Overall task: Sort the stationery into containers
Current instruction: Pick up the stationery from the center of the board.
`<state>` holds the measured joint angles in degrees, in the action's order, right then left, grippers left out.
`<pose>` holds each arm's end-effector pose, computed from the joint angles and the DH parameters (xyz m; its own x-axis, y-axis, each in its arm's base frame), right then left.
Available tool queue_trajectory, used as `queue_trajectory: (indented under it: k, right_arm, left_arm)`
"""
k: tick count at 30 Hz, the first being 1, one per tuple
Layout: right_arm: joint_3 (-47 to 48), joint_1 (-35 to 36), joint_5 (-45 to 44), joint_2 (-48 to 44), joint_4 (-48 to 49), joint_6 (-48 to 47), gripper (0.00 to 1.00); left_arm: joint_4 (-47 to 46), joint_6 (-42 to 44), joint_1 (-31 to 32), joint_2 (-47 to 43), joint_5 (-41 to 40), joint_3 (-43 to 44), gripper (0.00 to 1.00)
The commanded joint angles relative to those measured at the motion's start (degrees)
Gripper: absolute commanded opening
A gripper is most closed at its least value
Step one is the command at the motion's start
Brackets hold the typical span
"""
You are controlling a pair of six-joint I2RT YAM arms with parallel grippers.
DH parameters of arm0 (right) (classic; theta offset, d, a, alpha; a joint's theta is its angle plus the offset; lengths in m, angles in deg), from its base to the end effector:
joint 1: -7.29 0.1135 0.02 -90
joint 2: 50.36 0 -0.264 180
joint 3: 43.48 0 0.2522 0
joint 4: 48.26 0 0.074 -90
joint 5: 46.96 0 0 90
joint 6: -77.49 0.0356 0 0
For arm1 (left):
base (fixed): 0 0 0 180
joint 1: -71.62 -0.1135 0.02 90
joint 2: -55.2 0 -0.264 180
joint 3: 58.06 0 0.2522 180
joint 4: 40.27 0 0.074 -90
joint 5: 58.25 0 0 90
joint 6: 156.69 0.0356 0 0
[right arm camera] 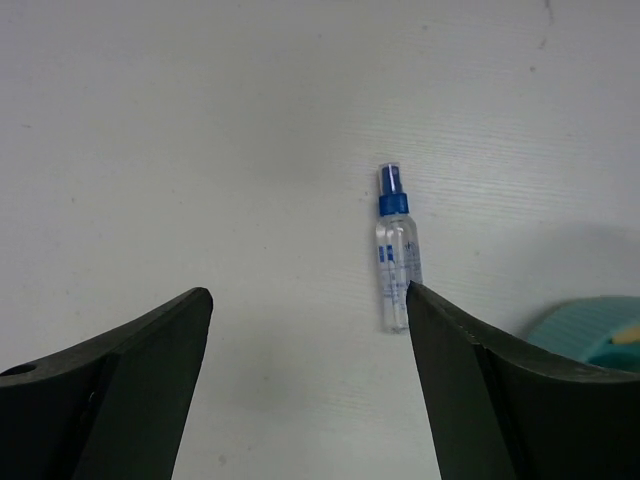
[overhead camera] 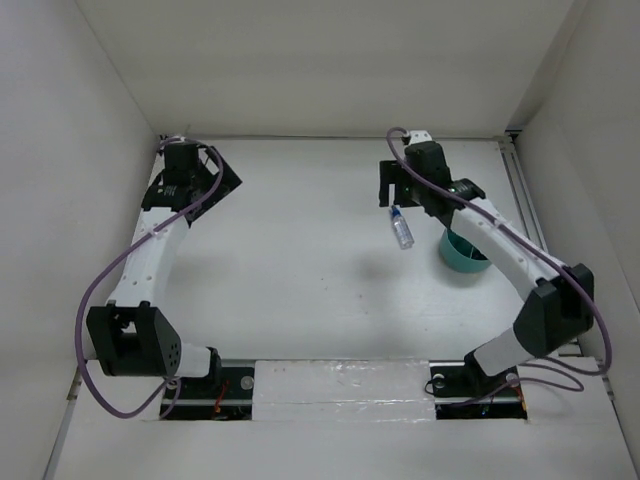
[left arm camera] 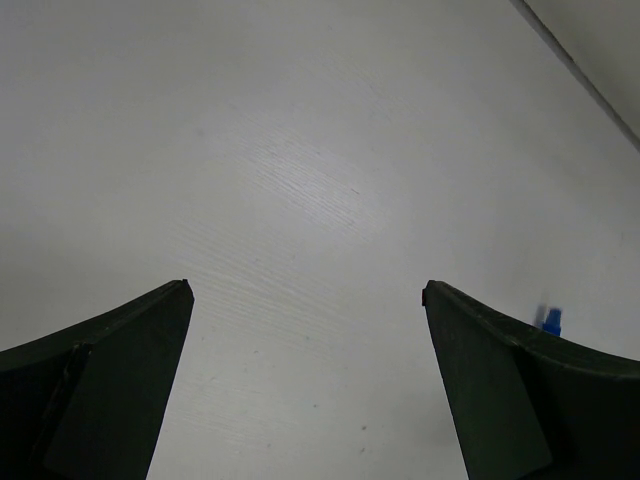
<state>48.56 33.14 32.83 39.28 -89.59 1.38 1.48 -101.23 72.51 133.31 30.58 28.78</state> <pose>0.3224 0.1492 0.3195 -0.6222 -0.0389 -0.7819 -0.1603 0.9839 0.0786 0.3068 -0.0040 0.3504 -0.4479 -0.5600 -0.6970 -0.3102 0.8285 -0.4662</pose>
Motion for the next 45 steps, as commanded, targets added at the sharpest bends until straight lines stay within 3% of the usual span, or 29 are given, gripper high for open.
queue_trajectory:
  k: [1, 4, 8, 11, 12, 14, 16, 18, 20, 23, 26, 29, 33, 36, 39, 42, 45]
  right_arm:
    - [-0.6, -0.4, -5.7, -12.4, 0.7, 1.6, 0.85]
    - [-1.7, 0.3, -11.1, -17.7, -0.9, 2.1, 0.88]
    - [-0.1, 0.3, -17.8, -24.8, -6.6, 5.0, 0.88]
    - [-3.6, 1.7, -18.6, -32.1, -3.6, 5.0, 0.88]
    - [-4.2, 1.7, -17.7, -35.7, -2.8, 5.0, 0.89]
    - [-3.2, 1.7, -16.2, -36.7, -3.4, 5.0, 0.89]
    - [-2.4, 1.7, -17.0, -36.1, -7.2, 5.0, 0.89]
    - [-1.7, 1.7, -17.0, -35.5, -9.2, 5.0, 0.89]
    - [-2.9, 2.4, -17.6, -38.5, -9.5, 5.5, 0.89]
    - [-7.2, 2.4, -14.0, -43.5, -7.2, 5.5, 0.89]
    - [-8.2, 2.9, -12.2, -44.0, -7.2, 5.5, 0.89]
    - [-9.5, 2.9, -11.3, -42.8, -7.2, 5.5, 0.89]
    - [-8.9, -1.0, -8.5, -35.5, -4.0, 1.4, 0.91]
    - [-2.7, -6.9, 0.6, -24.3, -4.4, -3.7, 0.94]
    - [8.0, -12.9, 6.8, -13.9, -9.1, -6.3, 0.94]
    - [18.1, -15.3, 4.5, 0.2, -16.9, -9.3, 0.92]
    - [24.3, -17.9, 6.1, 6.8, -20.5, -11.9, 0.91]
  left_arm:
    - [-4.7, 4.2, 5.6, 0.4, 9.4, -1.1, 1.00]
    - [-2.9, 4.8, 14.4, 2.1, 6.4, 1.7, 1.00]
    - [-6.5, 1.1, 16.1, 4.0, 11.6, 0.7, 1.00]
    - [-4.6, -0.4, 24.3, 10.1, 10.6, 6.8, 1.00]
    - [-3.6, -0.4, 31.0, 12.5, 7.1, 9.9, 1.00]
    - [0.3, -1.1, 36.2, 22.0, 4.6, 22.6, 1.00]
    - [3.1, -3.2, 39.0, 32.8, 3.5, 36.2, 1.00]
    - [5.5, -4.6, 39.6, 39.9, 4.2, 44.5, 1.00]
    - [7.6, -5.4, 40.2, 50.8, 7.7, 58.5, 1.00]
    - [6.4, -5.4, 41.5, 60.9, 14.7, 69.5, 1.00]
    - [-3.9, -7.3, 42.0, 62.5, 19.0, 66.2, 1.00]
    - [-7.1, -8.5, 42.0, 61.0, 16.5, 59.8, 1.00]
    - [-12.1, -15.0, 40.1, 43.0, -1.1, 37.5, 1.00]
    - [-5.4, -21.9, 36.9, 35.6, -8.4, 31.6, 1.00]
    - [2.8, -22.7, 32.9, 27.8, -15.3, 27.2, 1.00]
    - [5.8, -17.7, 27.4, 20.4, -15.7, 21.5, 1.00]
    - [5.9, -12.7, 24.0, 11.9, -14.0, 12.8, 1.00]
